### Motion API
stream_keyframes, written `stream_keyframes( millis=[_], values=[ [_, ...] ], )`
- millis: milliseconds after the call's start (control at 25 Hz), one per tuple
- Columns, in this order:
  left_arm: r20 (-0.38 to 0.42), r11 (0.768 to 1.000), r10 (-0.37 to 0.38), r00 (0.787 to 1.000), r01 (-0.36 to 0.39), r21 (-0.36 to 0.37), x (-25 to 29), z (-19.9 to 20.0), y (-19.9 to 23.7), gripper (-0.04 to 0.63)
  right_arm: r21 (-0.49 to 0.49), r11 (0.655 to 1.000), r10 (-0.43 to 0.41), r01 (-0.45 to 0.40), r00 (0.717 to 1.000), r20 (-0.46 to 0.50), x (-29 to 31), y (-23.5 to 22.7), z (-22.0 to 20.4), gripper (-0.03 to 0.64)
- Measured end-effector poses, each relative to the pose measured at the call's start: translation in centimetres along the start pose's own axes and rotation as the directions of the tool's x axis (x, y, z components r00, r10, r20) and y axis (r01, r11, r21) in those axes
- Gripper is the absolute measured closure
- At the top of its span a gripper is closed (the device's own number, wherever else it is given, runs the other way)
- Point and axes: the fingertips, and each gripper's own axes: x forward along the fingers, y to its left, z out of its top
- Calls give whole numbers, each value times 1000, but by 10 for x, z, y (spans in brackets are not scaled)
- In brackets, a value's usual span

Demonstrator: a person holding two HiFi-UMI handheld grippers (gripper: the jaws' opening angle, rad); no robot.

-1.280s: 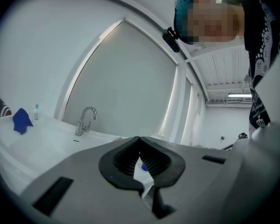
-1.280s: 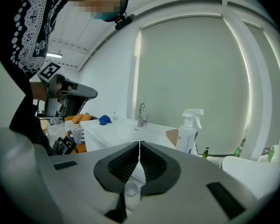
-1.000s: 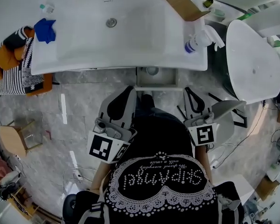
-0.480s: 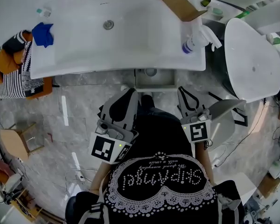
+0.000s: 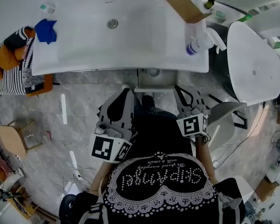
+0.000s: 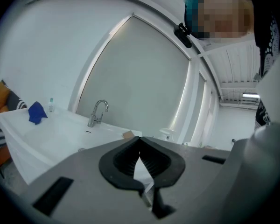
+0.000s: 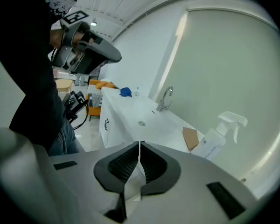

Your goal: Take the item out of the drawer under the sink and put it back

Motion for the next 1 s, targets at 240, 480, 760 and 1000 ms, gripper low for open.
stream_keyframes(
  millis=[240, 480, 760, 1000],
  values=[
    [40, 998, 61, 997, -60, -22, -11, 10, 9, 591, -117, 991, 56, -62, 997, -50, 22, 13, -7, 595],
    [61, 994, 105, 993, -103, -36, -19, 12, 16, 591, -175, 978, 98, -112, 991, -89, 43, 22, -24, 595],
    [76, 990, 141, 987, -138, -38, -23, 13, 18, 591, -237, 954, 148, -182, 977, -153, 68, 34, -58, 595],
    [81, 985, 173, 982, -171, -39, -23, 13, 18, 591, -232, 939, 211, -252, 959, -189, 85, 40, -80, 594]
  ],
)
